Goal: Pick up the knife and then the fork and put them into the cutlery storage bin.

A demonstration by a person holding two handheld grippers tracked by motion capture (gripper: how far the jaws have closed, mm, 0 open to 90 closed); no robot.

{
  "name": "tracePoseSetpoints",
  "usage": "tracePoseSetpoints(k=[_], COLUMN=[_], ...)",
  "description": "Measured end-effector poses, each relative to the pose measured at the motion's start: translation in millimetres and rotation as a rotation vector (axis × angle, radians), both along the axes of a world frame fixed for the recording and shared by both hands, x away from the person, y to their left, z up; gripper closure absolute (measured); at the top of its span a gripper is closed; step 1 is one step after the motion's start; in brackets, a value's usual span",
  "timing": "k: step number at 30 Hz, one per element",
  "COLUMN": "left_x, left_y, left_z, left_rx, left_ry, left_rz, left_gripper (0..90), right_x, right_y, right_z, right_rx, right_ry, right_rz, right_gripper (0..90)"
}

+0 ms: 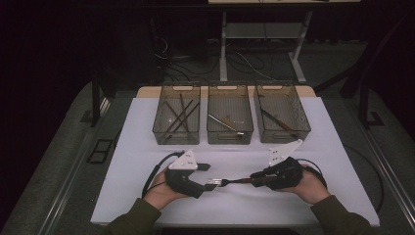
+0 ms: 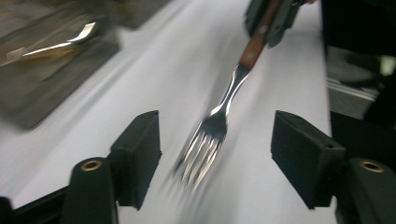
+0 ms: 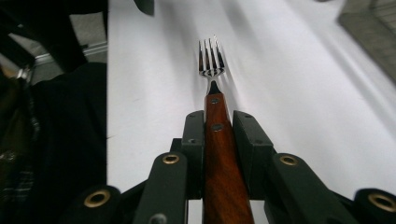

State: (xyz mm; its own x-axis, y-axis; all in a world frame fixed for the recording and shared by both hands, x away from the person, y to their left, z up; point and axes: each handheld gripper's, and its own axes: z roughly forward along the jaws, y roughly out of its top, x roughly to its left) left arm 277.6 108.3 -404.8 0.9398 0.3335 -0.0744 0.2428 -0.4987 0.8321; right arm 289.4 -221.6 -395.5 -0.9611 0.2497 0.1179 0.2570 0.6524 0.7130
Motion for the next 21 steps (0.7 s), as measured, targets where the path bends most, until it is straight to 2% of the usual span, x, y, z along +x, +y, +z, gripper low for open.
tracePoseSetpoints(k=[2,7,14,16,21], left_x=[0.0,-0.9,-4.1,-4.7,-4.3], left_y=[10.0,29.5,44.0,44.9,45.1], left_z=[-3.0,-12.2,-25.3,-27.8,-29.9], left_rx=[-0.017,-0.047,-0.021,-0.014,-0.006], left_ry=[0.008,0.034,0.043,0.038,0.034], left_rz=[0.046,0.134,0.224,0.248,0.273], left_gripper=[28.5,21.0,12.5,7.3,0.0], right_x=[-0.3,4.4,11.1,13.8,20.2], right_y=[-2.9,-12.2,-29.3,-35.9,-54.1], right_z=[1.7,4.7,13.5,18.0,30.6], right_rx=[0.018,0.046,0.074,0.087,0.135], right_ry=[0.025,0.016,-0.014,-0.028,-0.05], right_rz=[-0.043,-0.114,-0.196,-0.23,-0.305], right_gripper=[75.0,75.0,75.0,75.0,75.0])
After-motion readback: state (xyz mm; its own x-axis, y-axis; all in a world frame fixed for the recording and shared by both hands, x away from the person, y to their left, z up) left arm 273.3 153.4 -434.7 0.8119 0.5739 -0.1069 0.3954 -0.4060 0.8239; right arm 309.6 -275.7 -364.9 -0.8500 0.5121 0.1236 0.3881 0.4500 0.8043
